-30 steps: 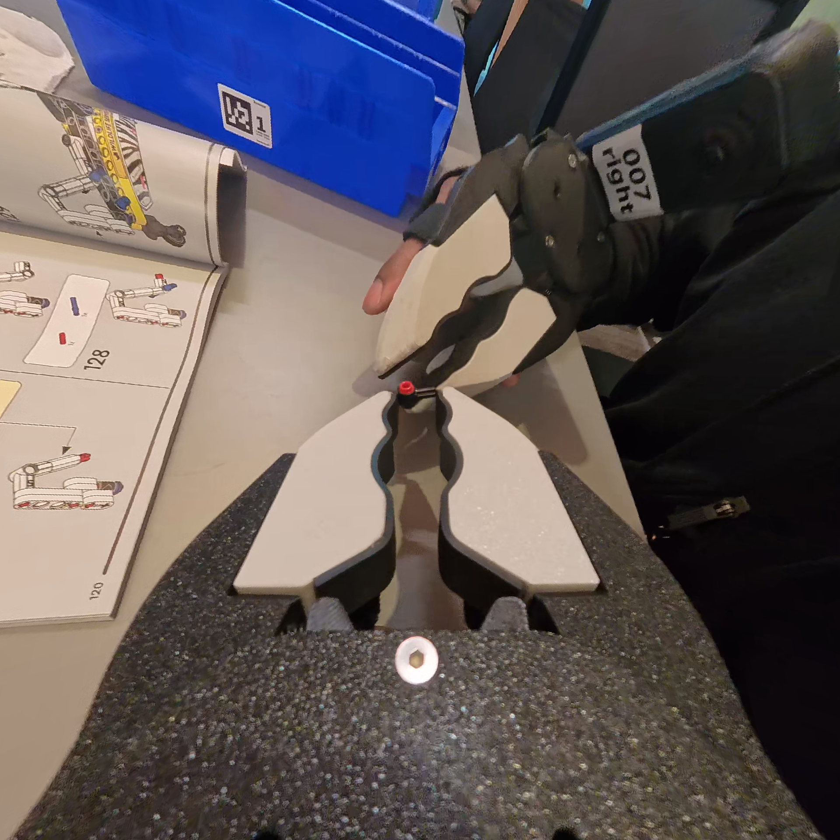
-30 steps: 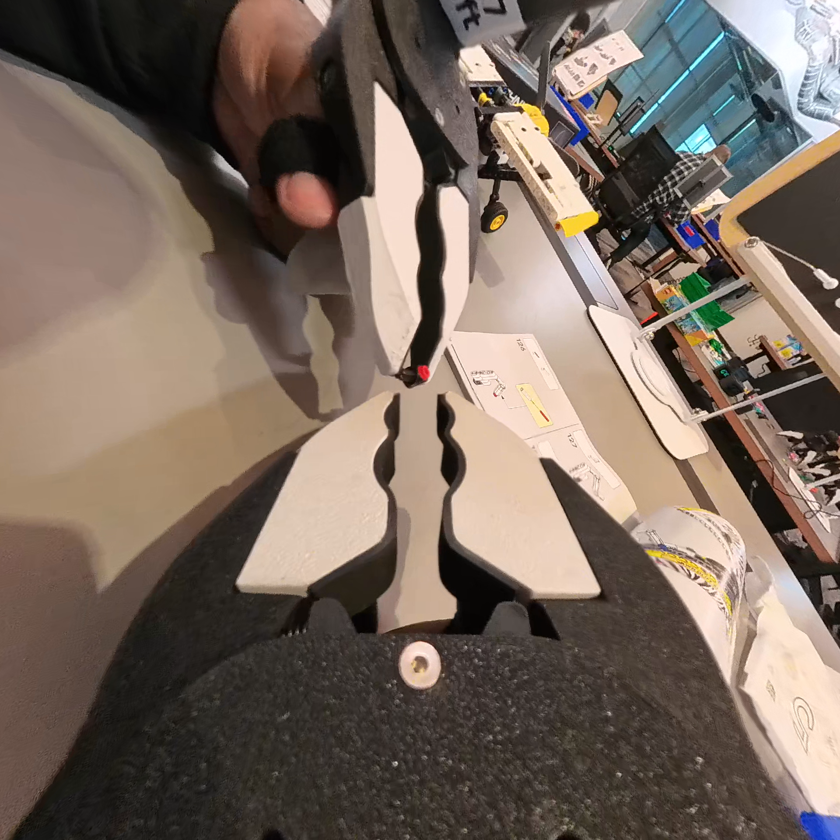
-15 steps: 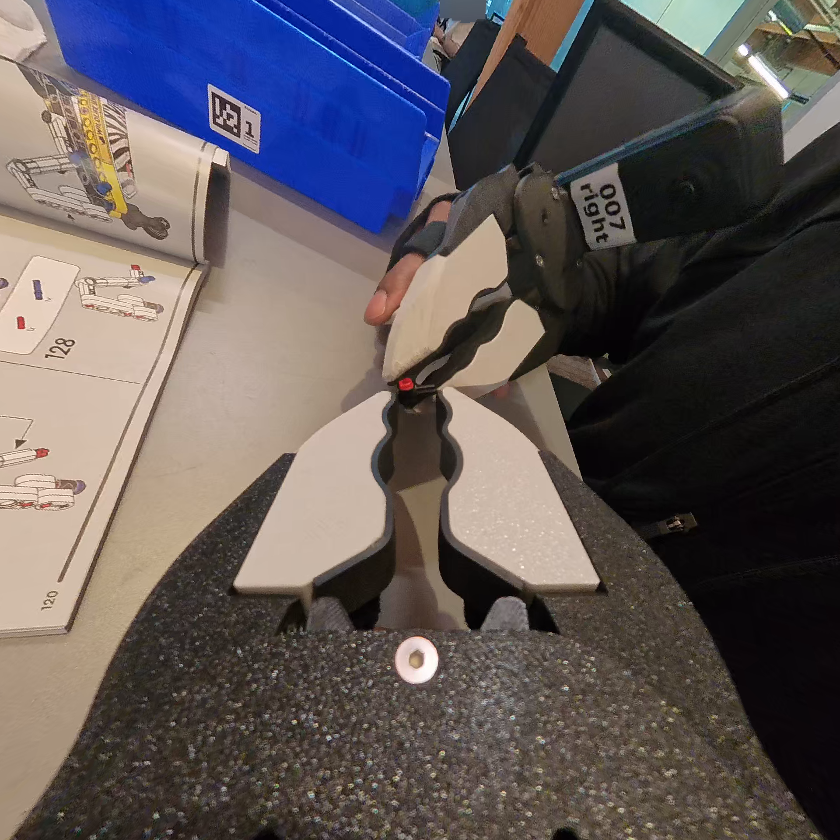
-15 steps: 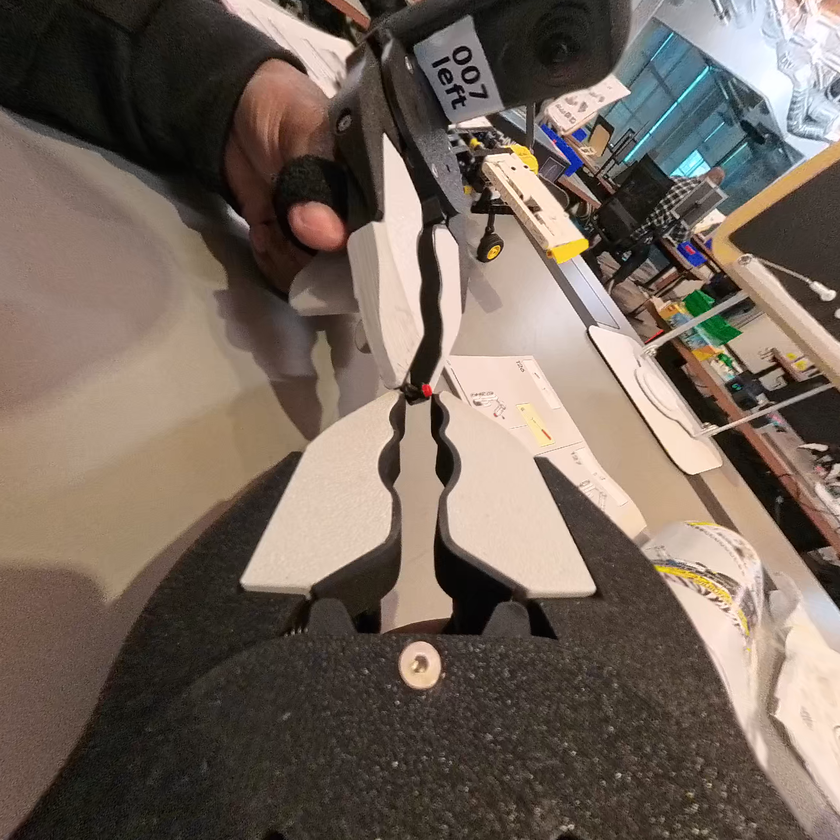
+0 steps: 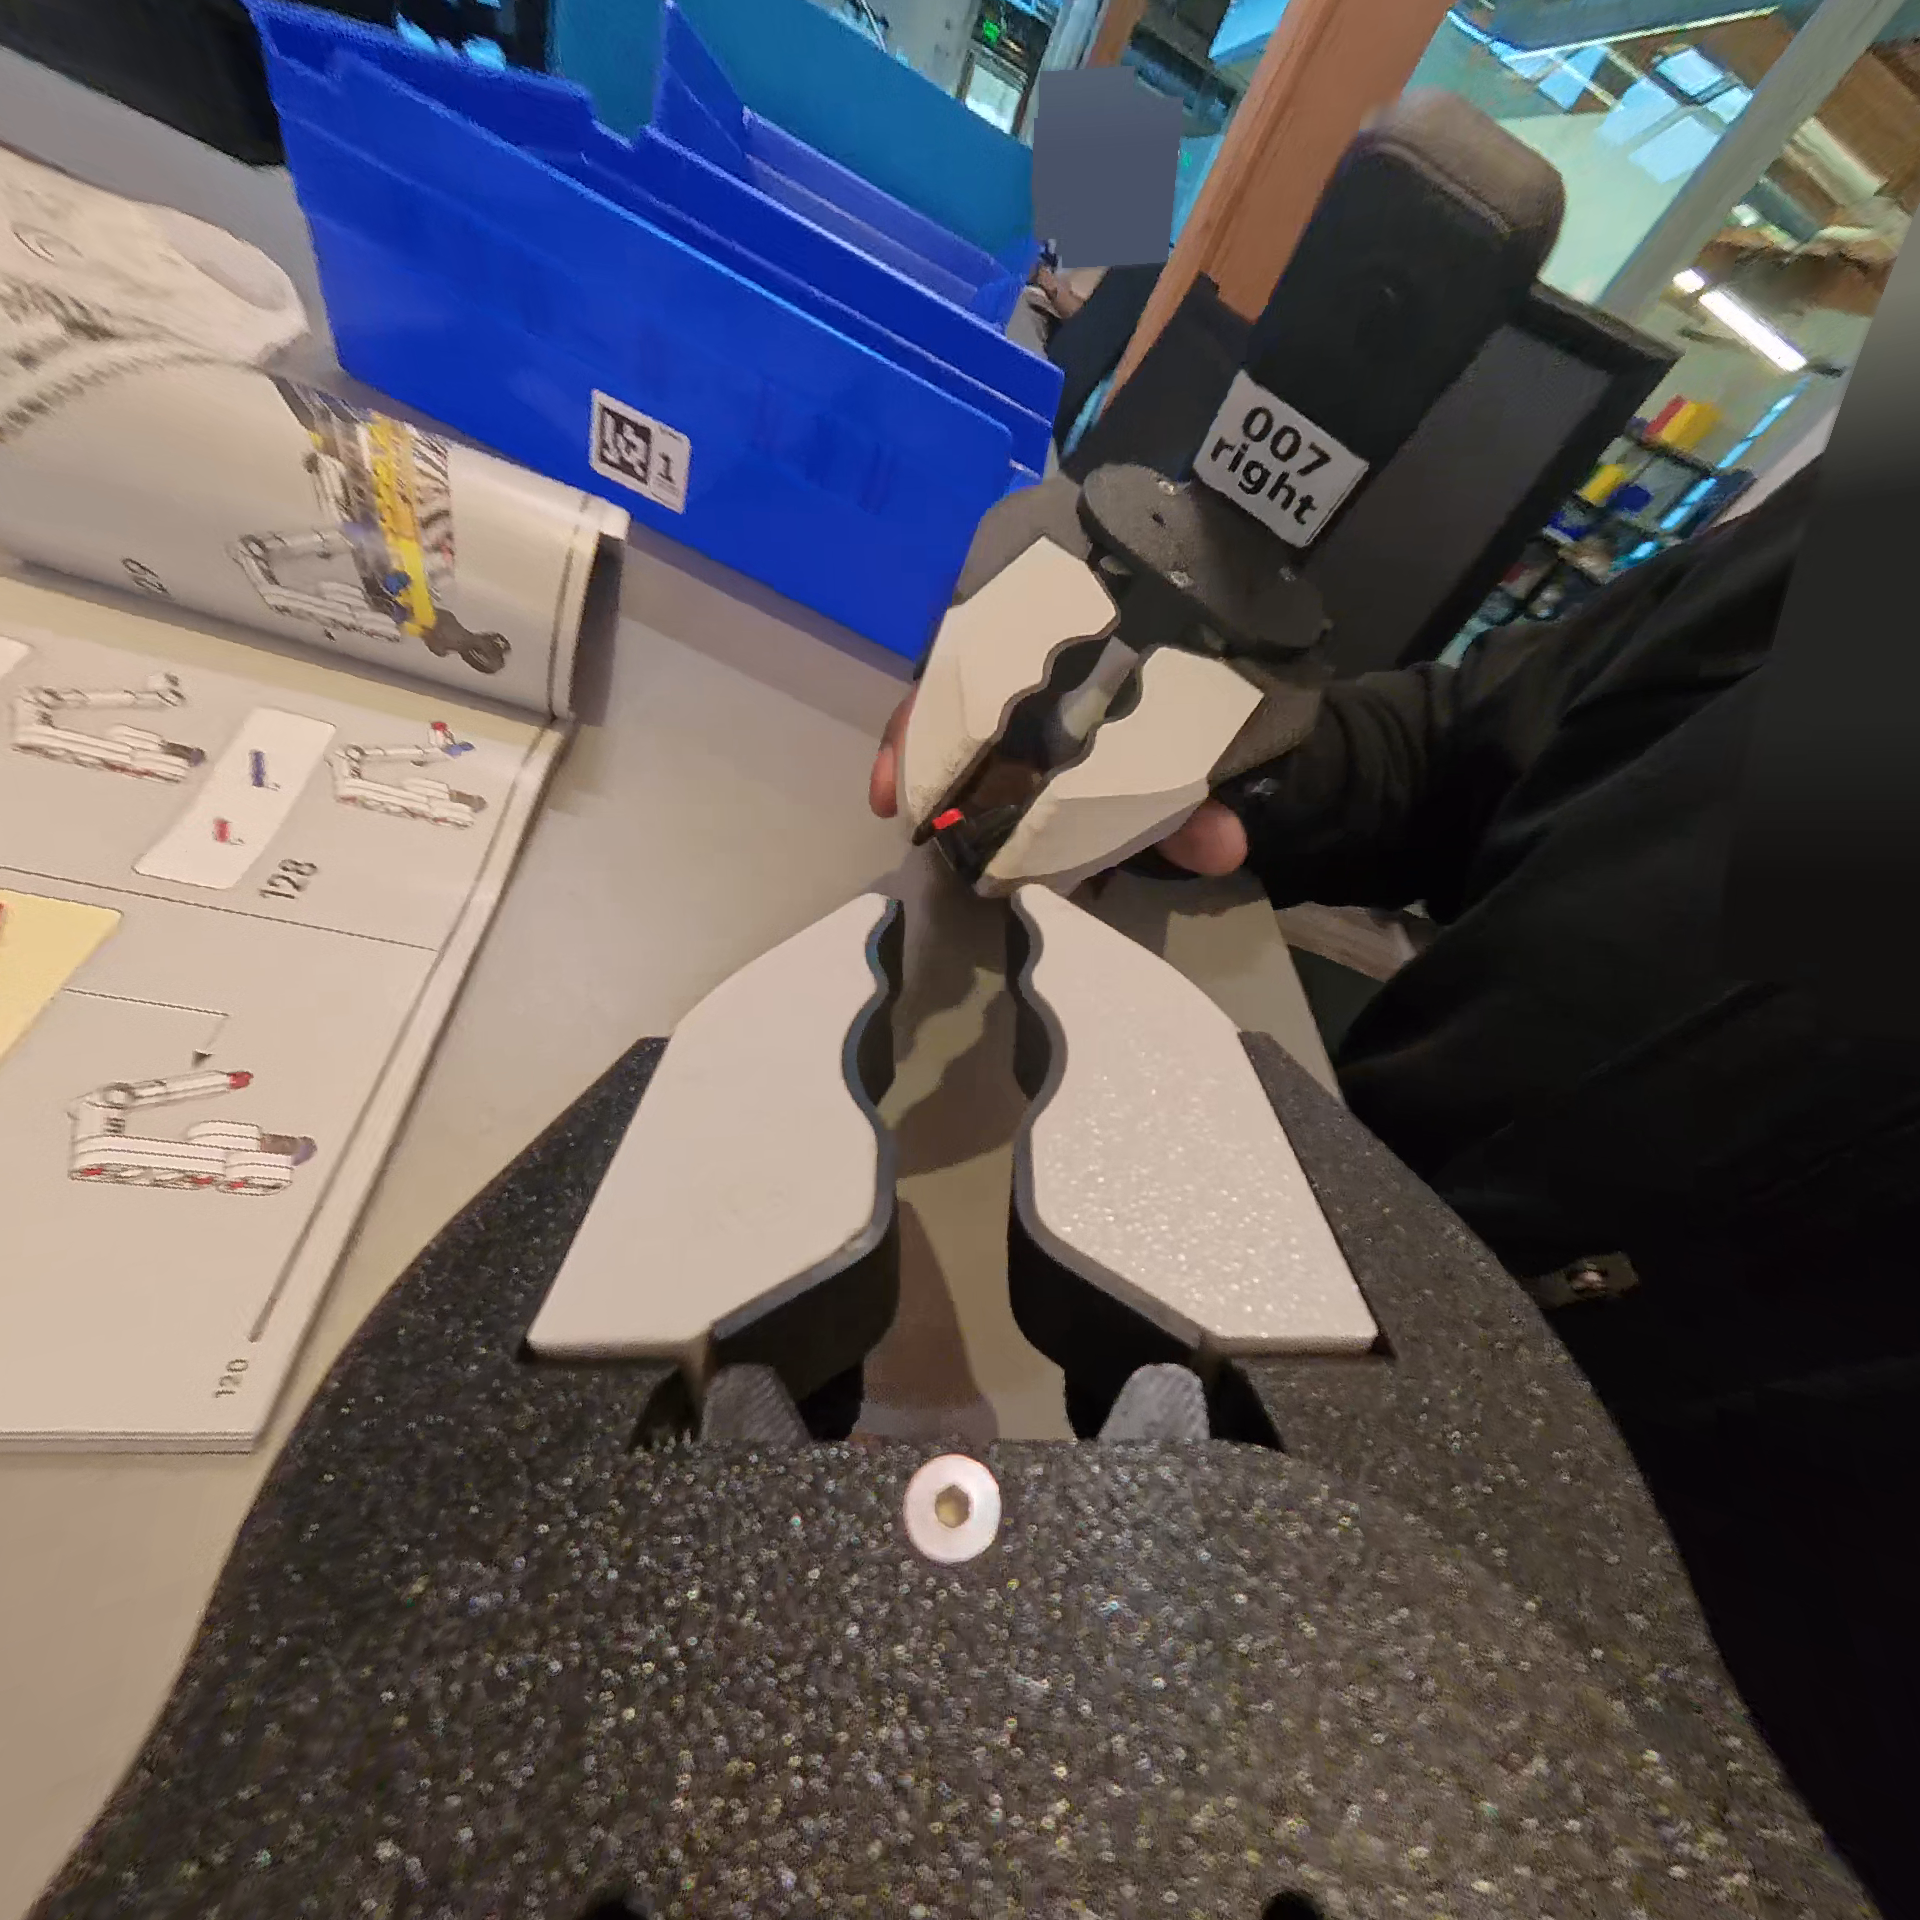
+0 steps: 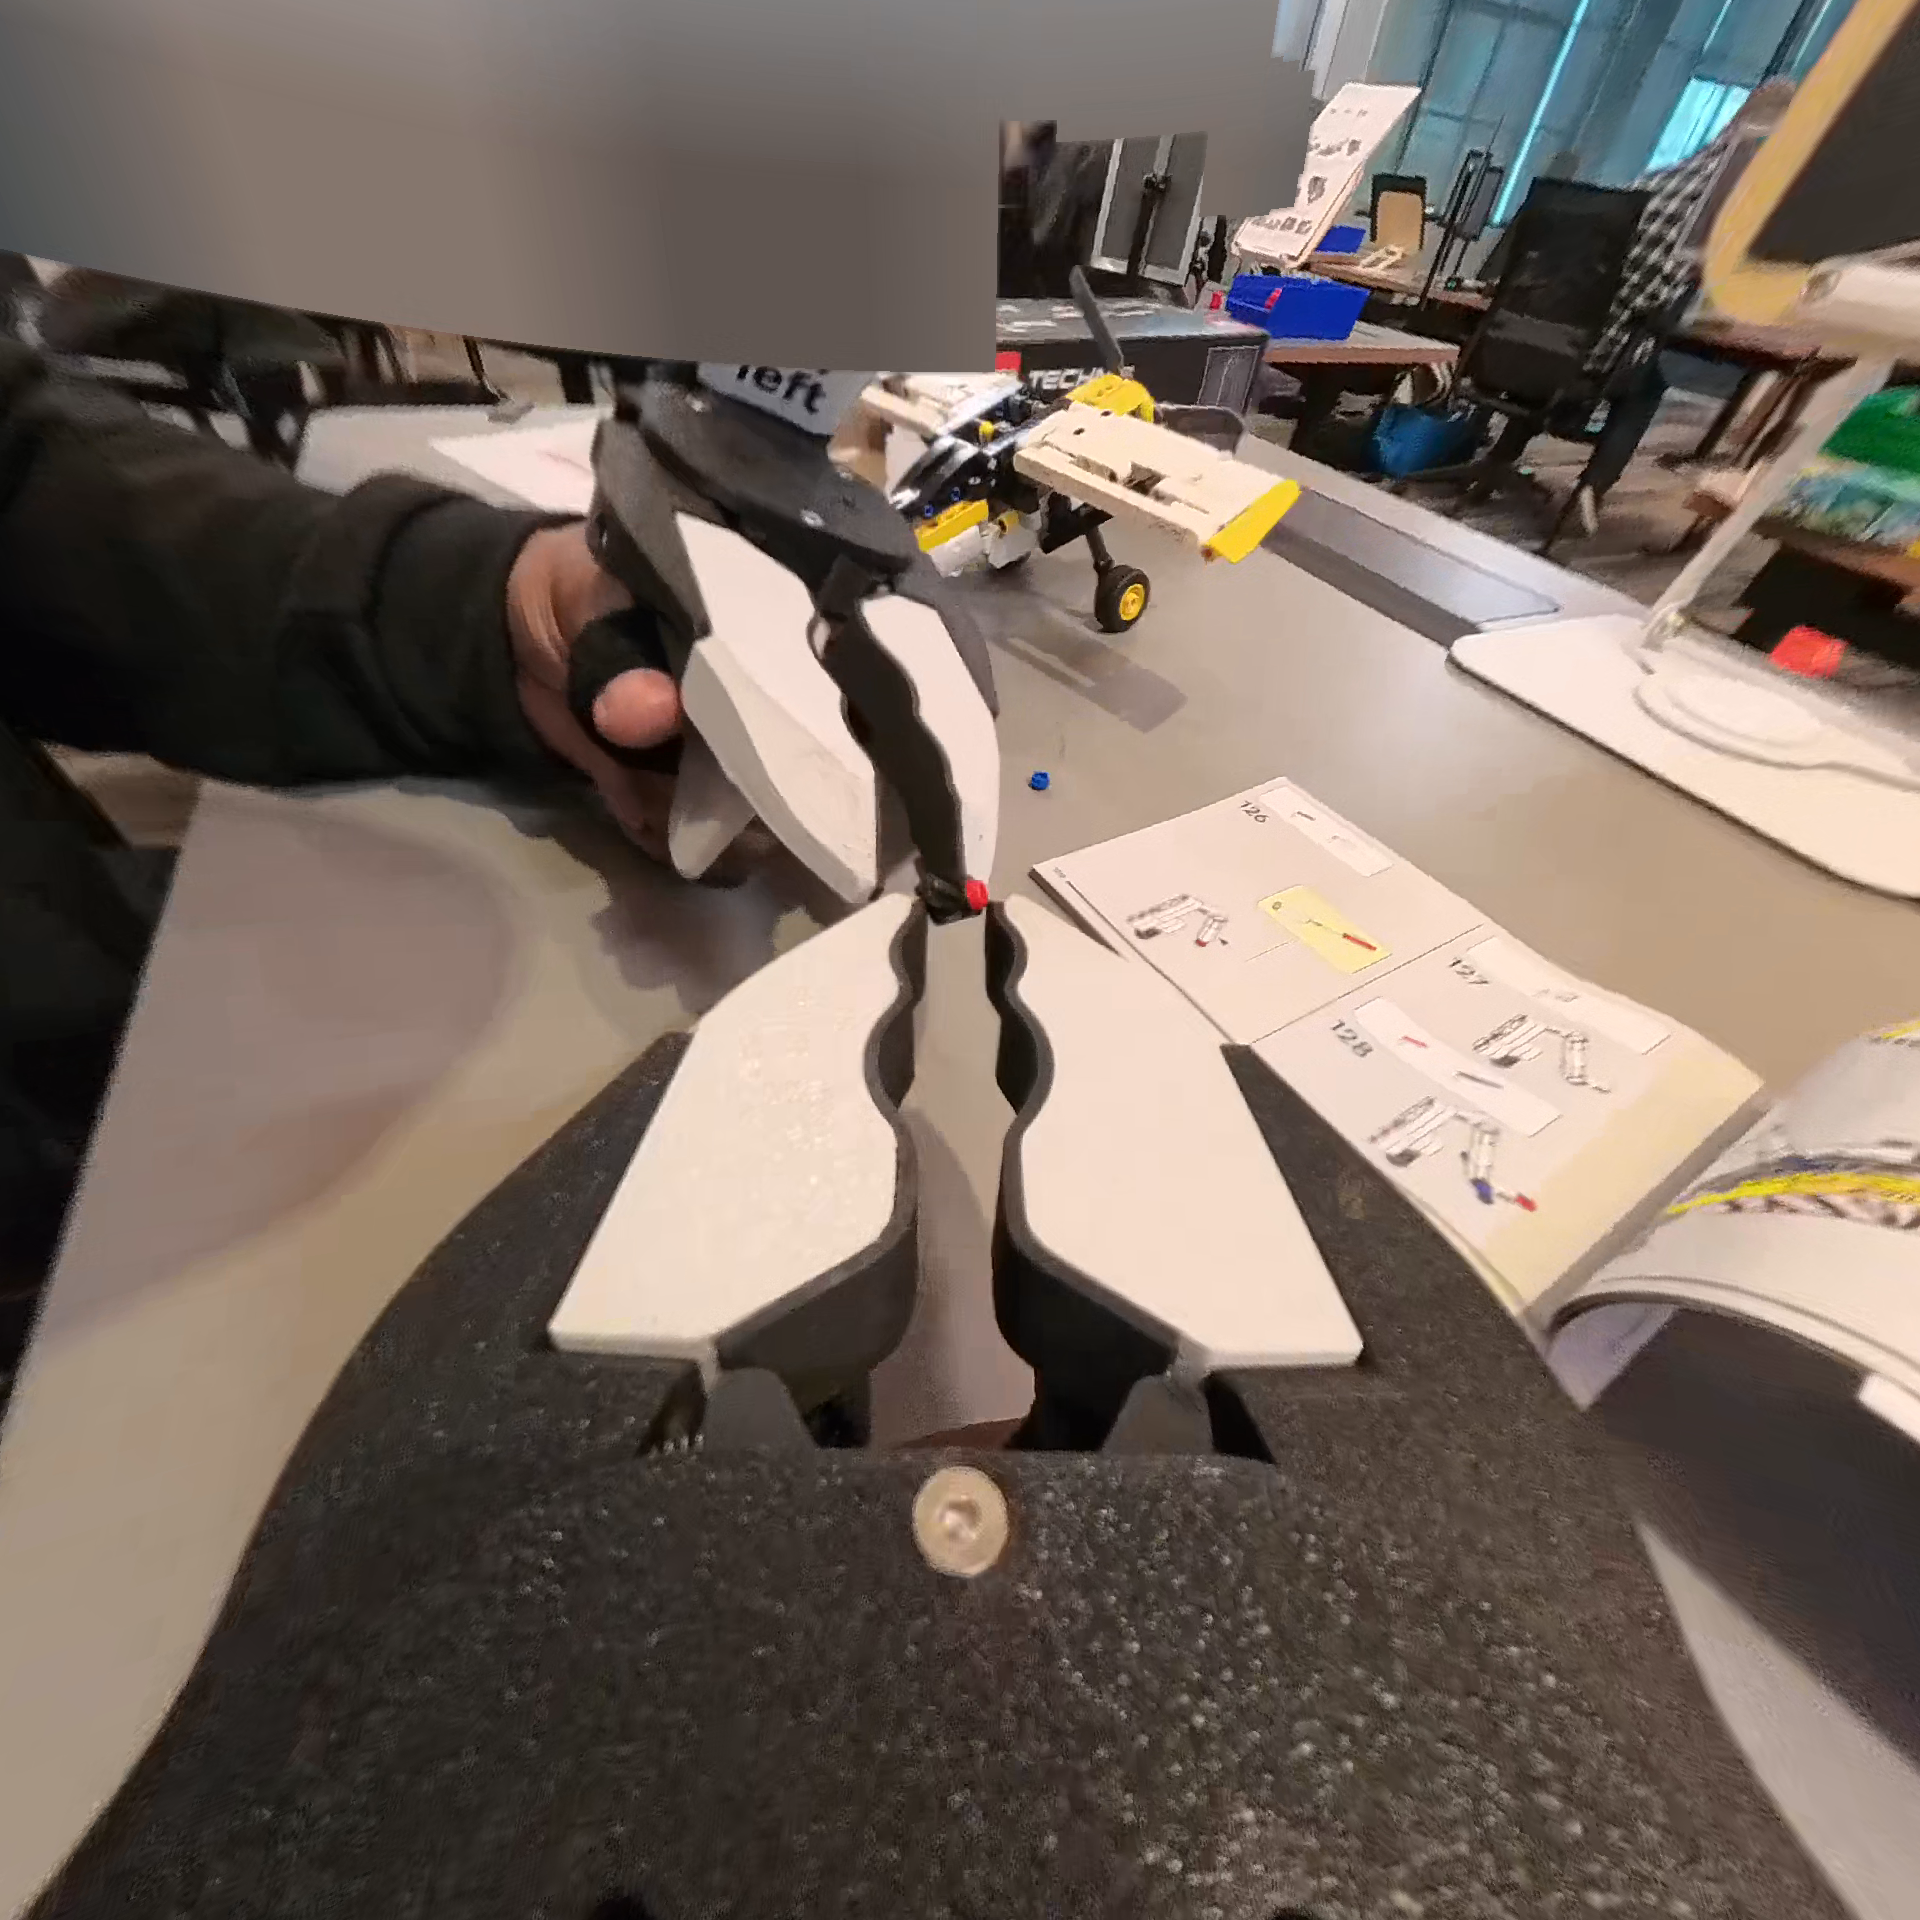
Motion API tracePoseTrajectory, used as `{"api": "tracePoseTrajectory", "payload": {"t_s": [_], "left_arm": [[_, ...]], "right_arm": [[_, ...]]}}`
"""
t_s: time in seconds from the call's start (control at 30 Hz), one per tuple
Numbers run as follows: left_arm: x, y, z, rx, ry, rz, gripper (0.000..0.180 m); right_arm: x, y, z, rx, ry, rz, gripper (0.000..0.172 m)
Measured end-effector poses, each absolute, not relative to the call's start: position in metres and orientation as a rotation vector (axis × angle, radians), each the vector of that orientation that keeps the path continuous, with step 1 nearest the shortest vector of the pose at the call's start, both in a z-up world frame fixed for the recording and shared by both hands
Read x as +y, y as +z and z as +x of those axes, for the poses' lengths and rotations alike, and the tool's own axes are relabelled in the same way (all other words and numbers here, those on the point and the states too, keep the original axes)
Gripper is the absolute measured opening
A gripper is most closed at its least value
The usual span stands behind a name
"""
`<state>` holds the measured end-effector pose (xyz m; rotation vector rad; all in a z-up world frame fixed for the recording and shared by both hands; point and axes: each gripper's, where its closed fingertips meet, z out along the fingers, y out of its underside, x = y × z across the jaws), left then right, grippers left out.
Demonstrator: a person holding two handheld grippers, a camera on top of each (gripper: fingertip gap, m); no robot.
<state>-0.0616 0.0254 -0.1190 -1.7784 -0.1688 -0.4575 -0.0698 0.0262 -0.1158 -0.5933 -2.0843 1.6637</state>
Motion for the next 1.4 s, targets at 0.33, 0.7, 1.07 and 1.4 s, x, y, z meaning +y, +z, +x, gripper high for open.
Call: {"api": "tracePoseTrajectory", "payload": {"t_s": [0.33,0.7,1.07,1.4], "left_arm": [[0.026,-0.116,-0.071,0.234,0.320,-1.784,0.020],[0.028,-0.111,-0.068,0.501,0.805,-1.692,0.018],[0.026,-0.110,-0.064,0.470,0.718,-1.703,0.008],[0.026,-0.115,-0.063,0.391,0.507,-1.728,0.008]], "right_arm": [[0.022,-0.108,-0.069,-2.109,2.176,-1.097,0.010],[0.014,-0.107,-0.065,-2.114,2.362,-1.275,0.010],[0.012,-0.109,-0.064,-2.157,2.265,-1.188,0.014],[0.022,-0.118,-0.065,-2.223,1.960,-0.909,0.017]]}}
